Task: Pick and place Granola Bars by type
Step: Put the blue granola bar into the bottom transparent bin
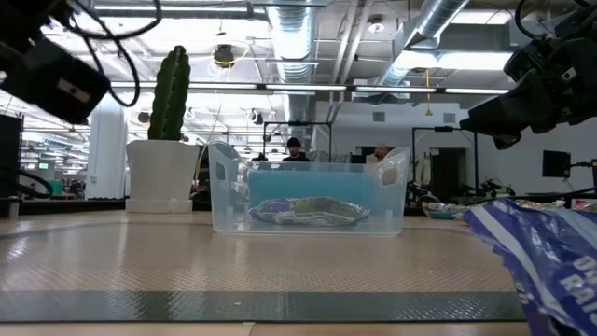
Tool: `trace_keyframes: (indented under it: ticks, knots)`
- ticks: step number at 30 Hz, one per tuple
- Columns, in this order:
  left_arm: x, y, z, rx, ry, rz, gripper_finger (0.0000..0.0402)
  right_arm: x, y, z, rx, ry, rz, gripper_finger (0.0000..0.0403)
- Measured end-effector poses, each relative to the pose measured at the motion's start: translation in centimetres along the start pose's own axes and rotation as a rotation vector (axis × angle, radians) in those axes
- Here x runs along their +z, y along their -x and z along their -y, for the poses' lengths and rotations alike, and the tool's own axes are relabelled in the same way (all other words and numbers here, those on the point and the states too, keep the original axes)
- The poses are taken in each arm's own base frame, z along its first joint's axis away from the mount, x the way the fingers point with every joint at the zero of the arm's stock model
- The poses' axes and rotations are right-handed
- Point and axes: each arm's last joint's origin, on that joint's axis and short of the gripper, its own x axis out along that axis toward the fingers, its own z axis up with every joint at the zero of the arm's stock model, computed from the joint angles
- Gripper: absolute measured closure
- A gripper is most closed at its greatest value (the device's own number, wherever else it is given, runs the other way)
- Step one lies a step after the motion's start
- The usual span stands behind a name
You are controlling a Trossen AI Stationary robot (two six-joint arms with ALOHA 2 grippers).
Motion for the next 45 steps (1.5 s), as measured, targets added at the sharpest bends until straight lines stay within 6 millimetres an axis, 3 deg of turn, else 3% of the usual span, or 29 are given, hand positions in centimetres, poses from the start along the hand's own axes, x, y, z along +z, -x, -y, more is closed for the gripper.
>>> trace_keyframes:
  ticks: [3,14,30,45]
  knots:
    - [-0.9,1.2,-0.6,0.014,-0.007,0.034,0.0233,0.0,0.0,0.0,0.001,0.0,-0.001,0.0269]
    - [-0.5,4.1,-2.1,0.214,-0.138,0.162,0.0233,0.0,0.0,0.0,0.001,0.0,-0.001,0.027]
    - [-1.1,5.2,-4.2,0.458,-0.285,0.434,0.0233,0.0,0.0,0.0,0.0,0.0,-0.001,0.0268]
    - [-1.6,6.5,-4.8,0.561,-0.276,0.488,0.0233,0.0,0.0,0.0,0.0,0.0,-0.001,0.027]
